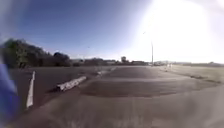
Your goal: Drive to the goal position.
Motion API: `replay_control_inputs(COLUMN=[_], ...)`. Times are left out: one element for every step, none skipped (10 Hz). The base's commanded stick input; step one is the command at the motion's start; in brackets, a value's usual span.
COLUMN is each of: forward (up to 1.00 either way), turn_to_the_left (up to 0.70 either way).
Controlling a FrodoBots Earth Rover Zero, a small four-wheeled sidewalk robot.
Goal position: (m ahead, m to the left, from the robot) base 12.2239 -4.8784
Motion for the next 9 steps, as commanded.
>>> replay_control_inputs(forward=[0.70,0.70,0.70,0.70,0.70,0.70,0.70,0.70,0.70], turn_to_the_left=[-0.35,-0.35,-0.35,-0.35,-0.35,-0.35,-0.35,-0.35,-0.35])
